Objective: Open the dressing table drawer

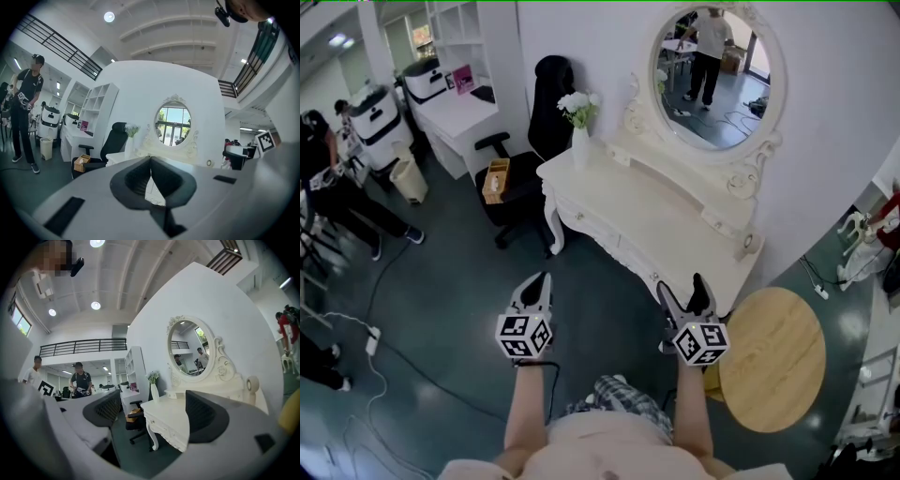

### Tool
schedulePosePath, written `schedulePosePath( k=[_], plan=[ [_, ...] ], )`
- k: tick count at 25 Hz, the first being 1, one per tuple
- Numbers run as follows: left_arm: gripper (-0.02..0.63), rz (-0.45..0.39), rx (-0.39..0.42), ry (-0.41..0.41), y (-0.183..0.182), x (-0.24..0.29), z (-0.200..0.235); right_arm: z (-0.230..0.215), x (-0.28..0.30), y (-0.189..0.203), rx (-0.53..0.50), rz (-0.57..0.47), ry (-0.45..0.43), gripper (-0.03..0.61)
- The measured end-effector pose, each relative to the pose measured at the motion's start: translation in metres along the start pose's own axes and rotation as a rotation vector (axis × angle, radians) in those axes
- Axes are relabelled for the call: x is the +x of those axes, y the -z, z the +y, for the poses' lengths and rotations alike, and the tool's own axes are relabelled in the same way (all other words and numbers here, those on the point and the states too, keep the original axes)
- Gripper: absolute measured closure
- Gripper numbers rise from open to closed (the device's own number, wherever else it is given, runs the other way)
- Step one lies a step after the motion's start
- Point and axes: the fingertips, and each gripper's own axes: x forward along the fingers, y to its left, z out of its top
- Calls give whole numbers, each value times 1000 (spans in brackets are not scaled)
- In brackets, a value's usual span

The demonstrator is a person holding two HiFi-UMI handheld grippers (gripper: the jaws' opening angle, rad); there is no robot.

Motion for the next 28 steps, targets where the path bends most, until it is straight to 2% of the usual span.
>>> schedulePosePath(
  k=[6, 13, 20, 25, 28],
  plan=[
    [587, 7, -1, 11, 2, 18, 7, -4, 20, 4, 2, 11, -3, 147],
    [586, -19, 7, -24, -10, 50, 43, -9, 78, 3, -6, -4, -28, 147],
    [586, -4, 20, -59, -11, 116, 93, -28, 176, 12, 7, -11, -52, 147],
    [586, -5, 12, -95, -30, 175, 138, -35, 264, 15, 15, 14, -77, 147],
    [587, 4, 16, -90, -40, 219, 157, -42, 314, 13, 23, 21, -79, 147]
  ],
)
